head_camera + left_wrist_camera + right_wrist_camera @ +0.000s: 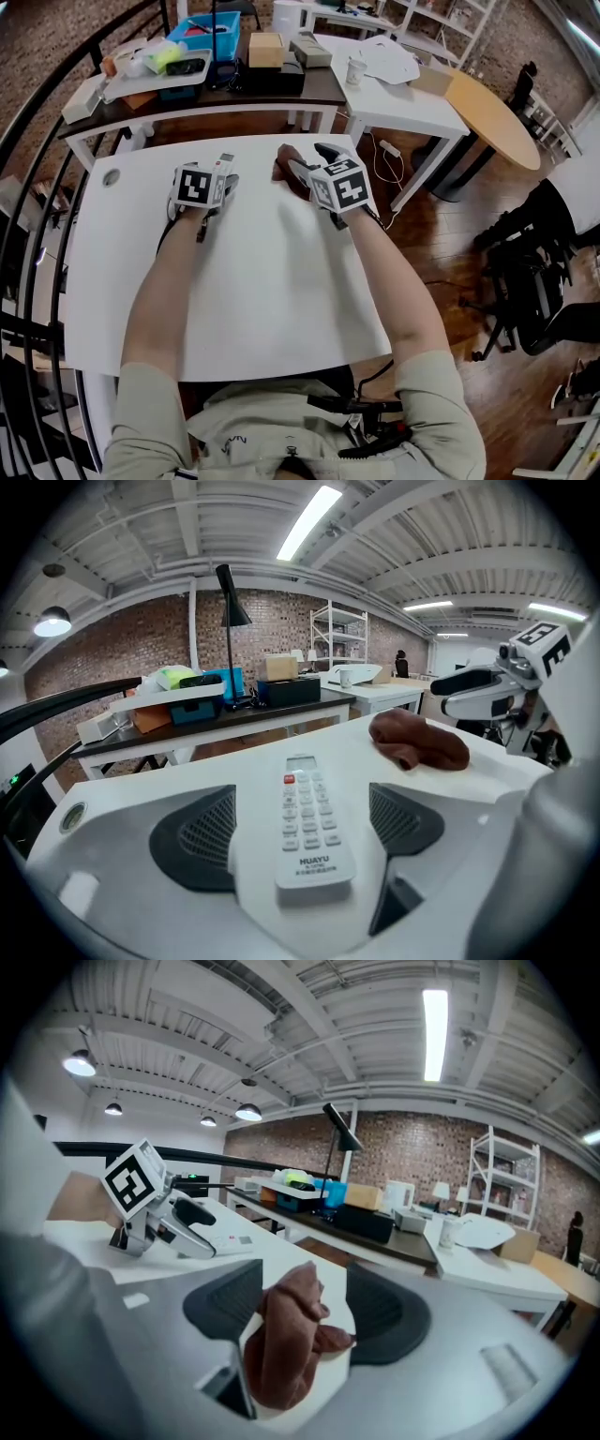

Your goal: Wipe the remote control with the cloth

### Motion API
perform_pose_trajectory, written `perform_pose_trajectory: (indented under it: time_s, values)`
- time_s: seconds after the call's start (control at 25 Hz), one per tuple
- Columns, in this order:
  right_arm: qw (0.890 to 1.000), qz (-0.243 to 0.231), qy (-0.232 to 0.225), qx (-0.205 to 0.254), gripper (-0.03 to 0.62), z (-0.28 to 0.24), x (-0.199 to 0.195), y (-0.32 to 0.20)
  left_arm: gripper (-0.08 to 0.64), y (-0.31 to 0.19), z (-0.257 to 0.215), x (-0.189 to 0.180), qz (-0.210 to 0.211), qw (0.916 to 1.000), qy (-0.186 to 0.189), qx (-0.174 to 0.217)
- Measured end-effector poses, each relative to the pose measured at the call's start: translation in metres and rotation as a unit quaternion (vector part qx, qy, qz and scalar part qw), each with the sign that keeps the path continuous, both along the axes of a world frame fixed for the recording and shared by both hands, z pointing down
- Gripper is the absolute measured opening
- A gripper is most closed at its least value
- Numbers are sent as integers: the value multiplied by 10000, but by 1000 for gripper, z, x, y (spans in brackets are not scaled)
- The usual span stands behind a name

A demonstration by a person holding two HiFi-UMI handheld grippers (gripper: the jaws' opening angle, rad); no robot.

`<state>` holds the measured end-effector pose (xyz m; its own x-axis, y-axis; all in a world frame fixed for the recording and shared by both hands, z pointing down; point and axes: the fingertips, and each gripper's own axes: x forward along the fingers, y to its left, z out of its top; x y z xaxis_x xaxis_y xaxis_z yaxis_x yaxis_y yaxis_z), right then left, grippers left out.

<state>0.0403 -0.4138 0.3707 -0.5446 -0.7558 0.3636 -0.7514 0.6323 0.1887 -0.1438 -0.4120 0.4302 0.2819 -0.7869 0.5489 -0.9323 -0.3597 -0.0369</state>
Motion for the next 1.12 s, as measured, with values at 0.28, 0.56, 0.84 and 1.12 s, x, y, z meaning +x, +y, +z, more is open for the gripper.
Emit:
perform_pose_trajectory:
  time_s: [0.28,0.56,0.84,1.12]
  values:
    - [9994,-151,203,-242,268,25,-3,-1,430,-1,21,1,106,9989,-130,-435]
    - [9968,-327,514,-510,268,51,-4,1,433,-4,28,3,238,9951,60,-961]
    - [9958,-315,416,-754,264,59,-1,-1,445,-9,30,1,269,9934,94,-1110]
    - [9949,-302,404,-877,196,62,-1,2,343,-11,26,-3,158,9946,101,-1024]
